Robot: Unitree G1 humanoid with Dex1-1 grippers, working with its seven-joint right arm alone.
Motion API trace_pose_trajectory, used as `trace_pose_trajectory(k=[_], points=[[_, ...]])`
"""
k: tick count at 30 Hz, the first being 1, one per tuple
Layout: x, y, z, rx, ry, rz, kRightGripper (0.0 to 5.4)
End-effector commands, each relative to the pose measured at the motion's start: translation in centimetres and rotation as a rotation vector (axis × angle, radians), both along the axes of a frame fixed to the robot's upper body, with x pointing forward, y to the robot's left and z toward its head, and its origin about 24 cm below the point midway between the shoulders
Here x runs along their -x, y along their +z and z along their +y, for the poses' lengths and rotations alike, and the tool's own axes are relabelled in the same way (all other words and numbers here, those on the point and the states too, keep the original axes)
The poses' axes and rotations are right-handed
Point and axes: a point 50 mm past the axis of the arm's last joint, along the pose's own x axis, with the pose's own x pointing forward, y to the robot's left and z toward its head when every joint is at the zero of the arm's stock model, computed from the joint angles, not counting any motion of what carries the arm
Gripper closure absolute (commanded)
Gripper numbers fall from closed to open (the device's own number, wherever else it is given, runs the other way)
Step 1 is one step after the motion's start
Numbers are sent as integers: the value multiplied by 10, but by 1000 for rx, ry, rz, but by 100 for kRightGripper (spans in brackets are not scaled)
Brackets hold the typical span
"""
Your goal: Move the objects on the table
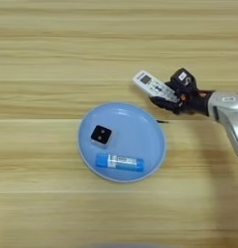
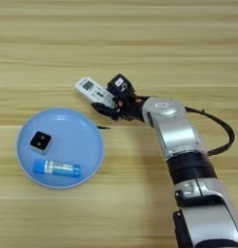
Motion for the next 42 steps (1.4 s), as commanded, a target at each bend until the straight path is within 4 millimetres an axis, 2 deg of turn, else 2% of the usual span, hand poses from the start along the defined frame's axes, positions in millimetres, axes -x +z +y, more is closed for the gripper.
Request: trace_pose_trajectory(k=[1,18,19,27,32,39,42], points=[[-20,31,-4,34,-18,-144,250],[-25,14,-14,50,-57,-98,250],[-26,14,-14,50,-59,-96,222],[-27,16,-15,43,-63,-102,139],[-29,28,-12,26,-58,-151,86],[-26,60,0,-26,-13,-273,4],[-21,71,7,-46,19,-312,4]])
